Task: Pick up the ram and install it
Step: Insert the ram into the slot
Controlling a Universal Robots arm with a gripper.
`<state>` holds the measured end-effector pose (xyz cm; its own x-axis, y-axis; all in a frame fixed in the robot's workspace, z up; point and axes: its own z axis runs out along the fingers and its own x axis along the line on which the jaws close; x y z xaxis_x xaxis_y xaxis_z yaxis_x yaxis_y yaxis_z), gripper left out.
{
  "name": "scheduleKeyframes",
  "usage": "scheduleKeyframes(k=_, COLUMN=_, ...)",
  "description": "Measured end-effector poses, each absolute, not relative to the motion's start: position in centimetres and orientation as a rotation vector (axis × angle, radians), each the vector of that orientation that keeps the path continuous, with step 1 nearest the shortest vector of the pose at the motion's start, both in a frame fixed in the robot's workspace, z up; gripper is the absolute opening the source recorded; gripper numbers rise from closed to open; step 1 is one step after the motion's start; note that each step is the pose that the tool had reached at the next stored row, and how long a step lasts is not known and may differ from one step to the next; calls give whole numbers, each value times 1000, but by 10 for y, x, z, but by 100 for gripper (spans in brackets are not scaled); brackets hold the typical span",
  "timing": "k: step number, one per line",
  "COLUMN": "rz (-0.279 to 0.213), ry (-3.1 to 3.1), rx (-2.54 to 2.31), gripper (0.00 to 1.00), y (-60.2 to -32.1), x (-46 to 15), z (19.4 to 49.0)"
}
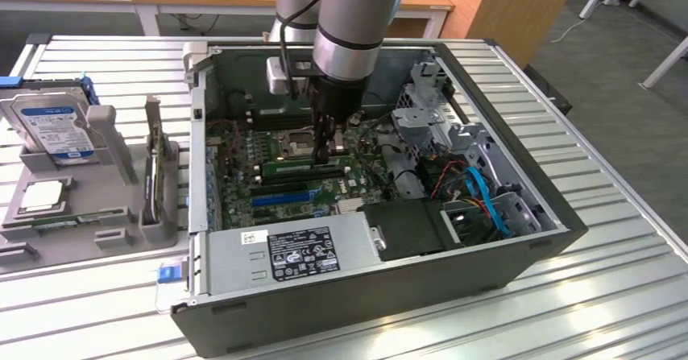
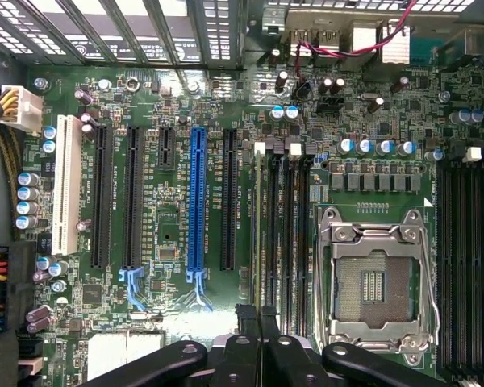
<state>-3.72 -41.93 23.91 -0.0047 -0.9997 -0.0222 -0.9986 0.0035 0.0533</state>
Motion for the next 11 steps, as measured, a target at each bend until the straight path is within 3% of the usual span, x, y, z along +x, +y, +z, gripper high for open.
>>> scheduleKeyframes(k=11, rz=-83, ry=-2209, rx=2201, gripper=11, y=-419, x=-37, z=236)
